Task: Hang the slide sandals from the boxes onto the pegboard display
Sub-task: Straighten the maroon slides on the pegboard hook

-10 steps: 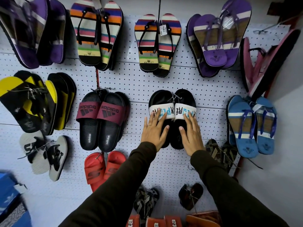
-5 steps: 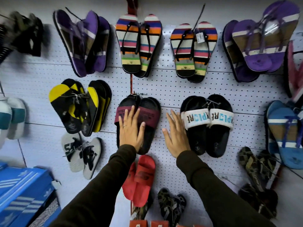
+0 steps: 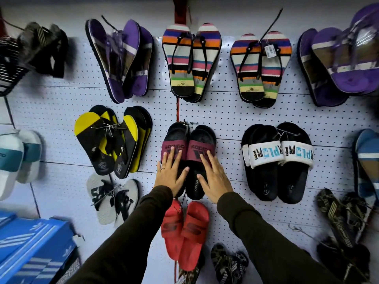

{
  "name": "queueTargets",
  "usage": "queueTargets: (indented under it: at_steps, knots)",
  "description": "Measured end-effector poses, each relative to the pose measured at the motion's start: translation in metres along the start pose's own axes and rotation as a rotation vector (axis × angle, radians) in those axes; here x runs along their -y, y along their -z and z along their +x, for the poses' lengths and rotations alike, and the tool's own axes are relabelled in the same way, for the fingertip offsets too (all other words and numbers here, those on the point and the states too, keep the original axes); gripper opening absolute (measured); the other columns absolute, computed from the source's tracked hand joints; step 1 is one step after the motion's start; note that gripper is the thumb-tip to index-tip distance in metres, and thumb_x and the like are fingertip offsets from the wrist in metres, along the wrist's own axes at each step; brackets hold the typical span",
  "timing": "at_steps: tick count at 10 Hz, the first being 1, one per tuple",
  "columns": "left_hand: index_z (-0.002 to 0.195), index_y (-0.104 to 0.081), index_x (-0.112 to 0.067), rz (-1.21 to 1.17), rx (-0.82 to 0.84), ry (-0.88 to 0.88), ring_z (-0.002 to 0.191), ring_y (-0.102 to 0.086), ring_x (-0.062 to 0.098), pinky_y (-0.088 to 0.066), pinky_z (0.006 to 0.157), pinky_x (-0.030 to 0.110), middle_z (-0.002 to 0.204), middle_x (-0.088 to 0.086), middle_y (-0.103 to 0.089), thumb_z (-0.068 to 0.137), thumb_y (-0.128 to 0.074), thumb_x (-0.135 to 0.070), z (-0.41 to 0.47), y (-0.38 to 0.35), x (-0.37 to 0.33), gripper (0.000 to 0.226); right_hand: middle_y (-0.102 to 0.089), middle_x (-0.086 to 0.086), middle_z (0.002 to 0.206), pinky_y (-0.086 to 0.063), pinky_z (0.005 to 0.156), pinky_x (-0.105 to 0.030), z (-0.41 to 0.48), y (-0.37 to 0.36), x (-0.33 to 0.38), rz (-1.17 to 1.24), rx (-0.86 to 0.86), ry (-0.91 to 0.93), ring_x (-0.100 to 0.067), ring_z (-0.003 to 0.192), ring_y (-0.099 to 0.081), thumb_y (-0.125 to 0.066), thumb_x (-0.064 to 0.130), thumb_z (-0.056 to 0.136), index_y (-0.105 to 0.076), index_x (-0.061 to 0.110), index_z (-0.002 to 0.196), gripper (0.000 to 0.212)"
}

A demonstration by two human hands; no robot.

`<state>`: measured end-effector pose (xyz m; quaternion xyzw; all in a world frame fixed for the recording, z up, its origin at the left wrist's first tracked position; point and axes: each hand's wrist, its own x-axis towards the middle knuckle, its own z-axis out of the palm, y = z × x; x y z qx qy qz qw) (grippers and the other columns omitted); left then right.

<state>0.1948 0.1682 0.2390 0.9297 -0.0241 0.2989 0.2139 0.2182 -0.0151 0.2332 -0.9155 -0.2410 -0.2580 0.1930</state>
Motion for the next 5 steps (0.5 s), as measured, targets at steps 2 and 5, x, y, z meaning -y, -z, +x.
queueTargets:
  at_steps: [2,5]
  knots:
    - [0.154,-0.007,-0.035,0.052,0.029,-0.001,0.153,0.006,0.02,-0.001,0.124,0.046,0.165,-0.006,0.003,0.088,-0.022,-0.062,-0.003,0.003,0.0,0.073,0.004,0.003,0.169,-0.02,0.126,-0.042,-0.004,0.01,0.006,0.01,0.038,-0.01,-0.026,0.156,-0.008,-0.039,0.045,0.098,-0.007,0.029,0.158,0.069]
    - [0.153,-0.019,-0.028,0.078,-0.165,-0.058,0.153,-0.005,0.02,-0.004,0.125,0.044,0.163,-0.001,-0.017,0.092,-0.026,-0.056,-0.002,0.016,-0.022,0.067,-0.035,0.004,0.156,-0.028,0.122,-0.05,-0.038,0.203,0.001,0.653,-0.485,0.028,-0.015,0.147,-0.033,-0.055,0.017,0.096,-0.045,0.031,0.136,0.044]
